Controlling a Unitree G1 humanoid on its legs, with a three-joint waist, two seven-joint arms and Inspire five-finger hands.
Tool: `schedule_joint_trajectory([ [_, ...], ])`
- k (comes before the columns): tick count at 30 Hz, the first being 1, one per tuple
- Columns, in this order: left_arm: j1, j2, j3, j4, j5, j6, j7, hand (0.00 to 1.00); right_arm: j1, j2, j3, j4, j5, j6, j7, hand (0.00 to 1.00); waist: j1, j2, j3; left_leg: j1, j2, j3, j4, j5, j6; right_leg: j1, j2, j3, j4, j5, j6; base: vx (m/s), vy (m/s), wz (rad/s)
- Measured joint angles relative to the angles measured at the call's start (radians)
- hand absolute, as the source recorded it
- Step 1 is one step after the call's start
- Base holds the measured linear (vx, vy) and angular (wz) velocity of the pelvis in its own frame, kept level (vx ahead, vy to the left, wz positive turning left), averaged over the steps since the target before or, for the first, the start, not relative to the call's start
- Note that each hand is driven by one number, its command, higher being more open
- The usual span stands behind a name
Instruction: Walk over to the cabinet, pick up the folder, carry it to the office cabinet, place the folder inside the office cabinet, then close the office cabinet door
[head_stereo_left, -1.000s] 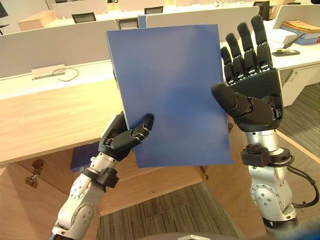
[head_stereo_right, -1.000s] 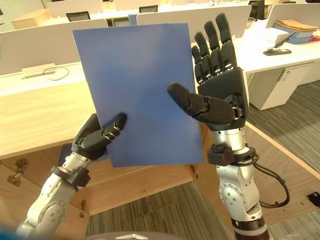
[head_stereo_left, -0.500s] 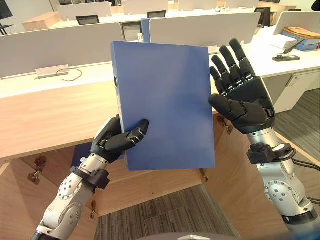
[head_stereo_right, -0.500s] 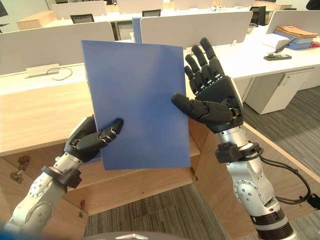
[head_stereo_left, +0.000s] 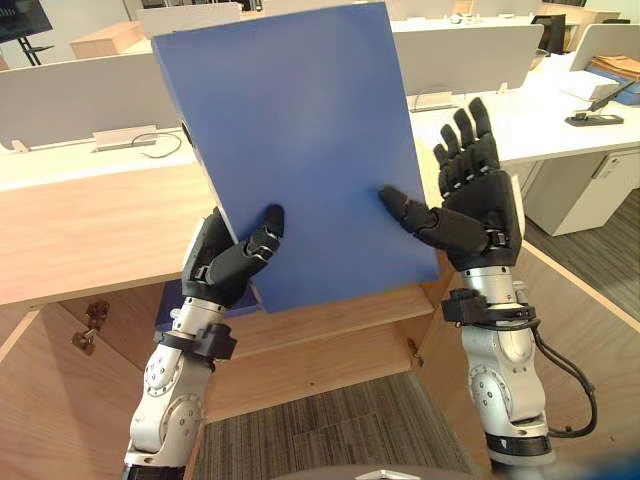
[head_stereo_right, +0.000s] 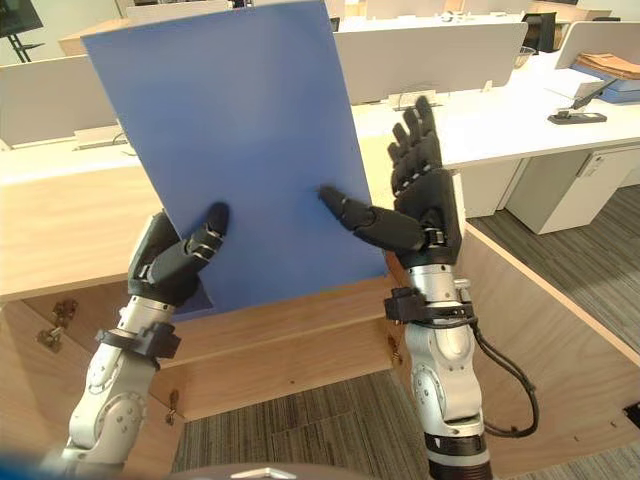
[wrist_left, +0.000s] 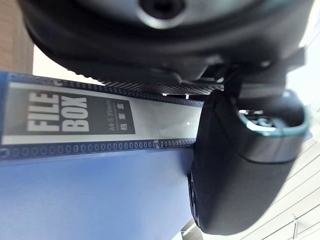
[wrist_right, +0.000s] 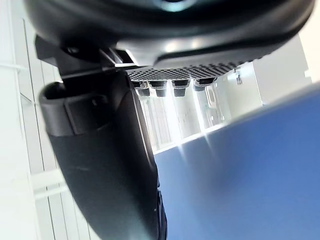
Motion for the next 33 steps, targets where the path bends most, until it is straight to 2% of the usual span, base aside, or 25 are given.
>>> schedule_joint_trajectory([
  [5,0.000,-0.034,-0.001,-0.003,0.031,0.000,0.017,0.00,0.000,0.033,-0.012,-0.002,-0.121,0.000,-0.053,1.00,-0.001,0.001,0.001,0.001,0.002,0.000,0.001,0.000,0.000,0.001,0.001,0.000,0.000,0.000,0.000,0.00,0.000,0.00],
  [11,0.000,-0.053,-0.001,-0.036,0.039,0.000,0.017,0.00,-0.001,0.031,0.020,-0.003,-0.114,0.000,-0.047,1.00,-0.001,0.001,0.001,0.002,0.002,-0.001,0.001,0.000,0.000,0.003,-0.001,-0.001,0.000,0.000,0.000,0.00,0.000,0.00],
  [14,-0.001,-0.039,0.000,-0.036,0.038,-0.002,0.003,0.00,-0.002,0.001,0.047,-0.001,-0.072,0.014,0.005,1.00,-0.001,0.000,0.003,0.003,0.002,-0.001,0.001,0.000,0.000,0.004,-0.001,-0.001,0.000,0.000,0.000,0.00,0.000,0.00],
  [18,-0.017,0.029,0.001,-0.035,0.035,-0.002,-0.005,0.00,-0.014,-0.122,0.079,0.033,0.060,0.032,0.079,1.00,0.000,-0.004,0.005,0.008,0.002,-0.004,0.001,0.000,0.000,0.012,0.000,-0.005,-0.003,0.000,0.000,0.00,0.000,0.00],
  [24,-0.043,0.146,0.000,-0.025,0.005,-0.018,-0.015,0.00,-0.082,-0.304,0.176,0.148,0.287,0.061,0.140,1.00,0.000,-0.012,0.009,0.006,0.002,-0.003,0.000,0.000,-0.001,0.020,0.001,-0.004,-0.028,0.014,-0.003,0.00,0.000,0.00],
  [26,-0.072,0.249,-0.016,0.031,-0.014,-0.023,-0.017,0.00,-0.167,-0.479,0.330,0.250,0.444,0.086,0.152,1.00,0.000,-0.013,0.010,0.004,0.002,-0.002,0.000,0.001,-0.002,0.019,0.001,-0.003,-0.031,0.018,-0.004,0.00,0.000,0.00],
  [27,-0.079,0.289,-0.025,0.051,-0.025,-0.023,-0.017,0.00,-0.196,-0.533,0.379,0.276,0.505,0.101,0.153,1.00,0.000,-0.013,0.010,0.004,0.002,-0.002,0.000,0.001,-0.003,0.019,0.001,-0.003,-0.031,0.018,-0.004,0.00,0.000,0.00],
  [28,-0.090,0.377,-0.057,0.086,-0.061,-0.023,-0.017,0.00,-0.259,-0.647,0.495,0.316,0.643,0.131,0.154,0.00,0.001,-0.013,0.009,0.004,0.003,-0.003,-0.001,0.002,-0.004,0.019,0.001,-0.003,-0.031,0.018,-0.004,0.00,0.000,0.00],
  [29,-0.114,0.465,-0.110,0.122,-0.098,-0.021,-0.017,0.00,-0.312,-0.758,0.609,0.338,0.747,0.122,0.159,0.00,0.009,-0.014,0.009,0.005,0.004,-0.003,-0.002,0.003,-0.005,0.020,0.000,-0.003,-0.030,0.018,-0.004,0.00,0.000,0.00],
  [30,-0.118,0.498,-0.129,0.129,-0.141,-0.022,-0.017,0.00,-0.349,-0.801,0.646,0.337,0.797,0.128,0.169,0.00,0.010,-0.013,0.009,0.007,0.004,-0.002,-0.003,0.003,-0.005,0.022,-0.001,-0.003,-0.030,0.018,-0.004,0.00,0.000,0.00],
  [31,-0.159,0.556,-0.180,0.146,-0.189,-0.025,-0.018,0.00,-0.430,-0.909,0.751,0.338,0.910,0.168,0.186,0.00,0.016,-0.014,0.008,0.015,0.005,-0.001,-0.005,0.003,-0.006,0.028,-0.001,-0.002,-0.030,0.018,-0.004,0.00,0.000,0.00],
  [32,-0.213,0.644,-0.256,0.153,-0.191,-0.023,-0.026,0.00,-0.497,-1.021,0.875,0.338,0.960,0.213,0.220,0.00,0.029,-0.022,0.003,0.019,0.008,-0.002,-0.007,0.004,-0.007,0.032,0.000,-0.005,-0.031,0.017,-0.004,0.00,0.016,0.04],
  [33,-0.252,0.713,-0.317,0.153,-0.191,-0.023,-0.052,0.00,-0.525,-1.077,0.961,0.335,0.982,0.255,0.258,0.00,0.037,-0.030,-0.002,0.019,0.009,-0.002,-0.011,0.006,-0.011,0.032,0.001,-0.008,-0.031,0.015,-0.006,0.00,0.001,0.08],
])
